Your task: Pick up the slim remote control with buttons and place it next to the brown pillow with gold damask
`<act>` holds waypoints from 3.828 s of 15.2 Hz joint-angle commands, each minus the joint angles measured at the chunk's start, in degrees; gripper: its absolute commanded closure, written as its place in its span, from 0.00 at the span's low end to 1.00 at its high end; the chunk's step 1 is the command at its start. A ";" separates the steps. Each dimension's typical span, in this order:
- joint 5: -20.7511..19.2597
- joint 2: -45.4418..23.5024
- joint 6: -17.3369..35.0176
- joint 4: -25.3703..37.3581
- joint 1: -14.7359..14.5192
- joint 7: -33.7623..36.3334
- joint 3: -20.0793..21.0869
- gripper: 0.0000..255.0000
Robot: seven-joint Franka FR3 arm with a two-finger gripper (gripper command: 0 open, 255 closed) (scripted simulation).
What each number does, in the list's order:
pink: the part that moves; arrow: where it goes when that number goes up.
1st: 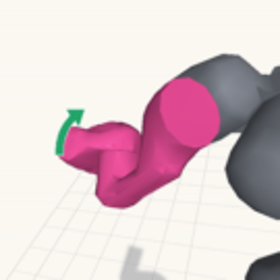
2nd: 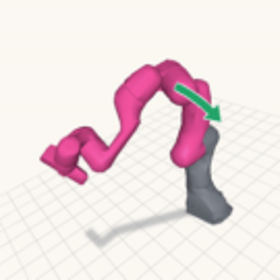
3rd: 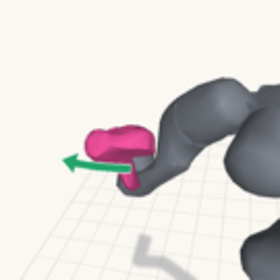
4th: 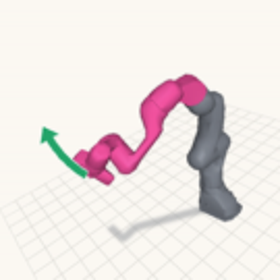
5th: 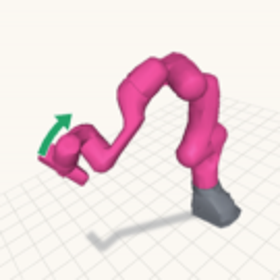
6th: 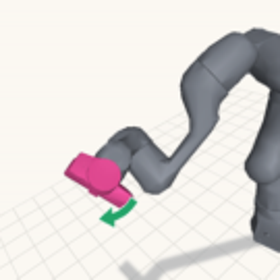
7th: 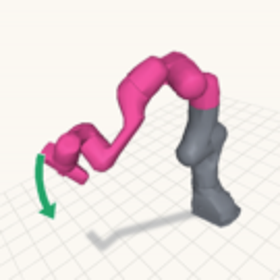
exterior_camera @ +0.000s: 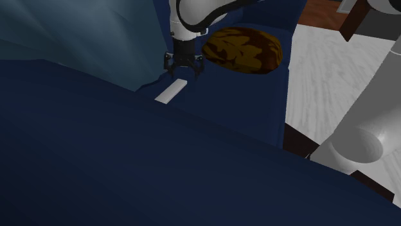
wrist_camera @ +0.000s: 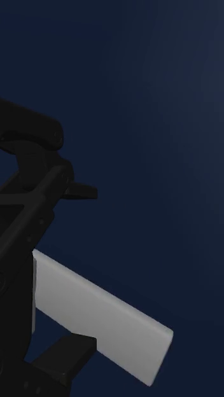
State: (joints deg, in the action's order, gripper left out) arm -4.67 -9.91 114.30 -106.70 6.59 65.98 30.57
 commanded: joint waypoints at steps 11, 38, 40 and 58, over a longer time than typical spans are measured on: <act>-9.28 -21.86 -0.49 19.04 -6.93 15.90 -5.06 0.00; -9.18 -21.55 -0.63 18.88 -6.84 15.87 -4.98 1.00; -8.90 -21.00 -1.87 19.62 -6.80 15.69 -4.81 1.00; -7.29 -18.19 -14.18 29.48 -7.31 14.49 -3.86 1.00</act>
State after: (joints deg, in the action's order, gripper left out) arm -12.05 -28.30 100.78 -77.71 -0.65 80.45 26.64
